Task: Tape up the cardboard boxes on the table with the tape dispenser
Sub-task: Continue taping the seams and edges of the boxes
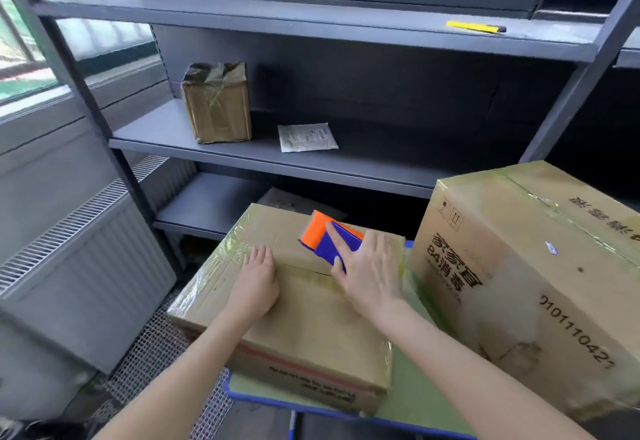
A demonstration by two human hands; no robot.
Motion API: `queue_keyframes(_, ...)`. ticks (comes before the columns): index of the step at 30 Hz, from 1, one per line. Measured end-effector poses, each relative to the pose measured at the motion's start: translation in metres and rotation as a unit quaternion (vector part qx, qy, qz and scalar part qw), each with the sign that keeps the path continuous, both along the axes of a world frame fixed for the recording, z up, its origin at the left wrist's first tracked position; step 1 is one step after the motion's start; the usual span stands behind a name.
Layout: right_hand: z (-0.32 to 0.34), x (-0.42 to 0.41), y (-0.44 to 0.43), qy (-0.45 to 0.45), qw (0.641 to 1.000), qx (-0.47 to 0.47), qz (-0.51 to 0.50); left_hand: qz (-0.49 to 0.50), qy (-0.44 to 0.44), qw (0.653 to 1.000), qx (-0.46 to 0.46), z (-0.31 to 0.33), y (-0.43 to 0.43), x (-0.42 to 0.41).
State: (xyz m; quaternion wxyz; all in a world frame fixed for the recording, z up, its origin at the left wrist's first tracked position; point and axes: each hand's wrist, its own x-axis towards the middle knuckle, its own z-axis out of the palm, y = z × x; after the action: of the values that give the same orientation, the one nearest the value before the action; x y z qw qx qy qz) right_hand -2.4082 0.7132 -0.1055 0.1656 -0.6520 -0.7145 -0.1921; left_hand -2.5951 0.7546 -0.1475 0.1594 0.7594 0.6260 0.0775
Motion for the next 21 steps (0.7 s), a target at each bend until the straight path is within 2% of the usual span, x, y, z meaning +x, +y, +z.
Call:
queue_keyframes(6,-0.039,-0.038,0.007,-0.022,0.999,0.038,0.028,0.012,0.046,0.998,0.028,-0.007,0.008,-0.039)
queue_keyframes(15,-0.041,-0.047,-0.001,-0.005,0.999,-0.053,0.006,-0.007,0.064,0.997,0.029,-0.021,0.017,-0.057)
queue_keyframes(21,-0.052,-0.025,-0.037,0.053,0.996,-0.059,-0.047,0.023,0.091,0.995,0.034,-0.020,0.035,-0.067)
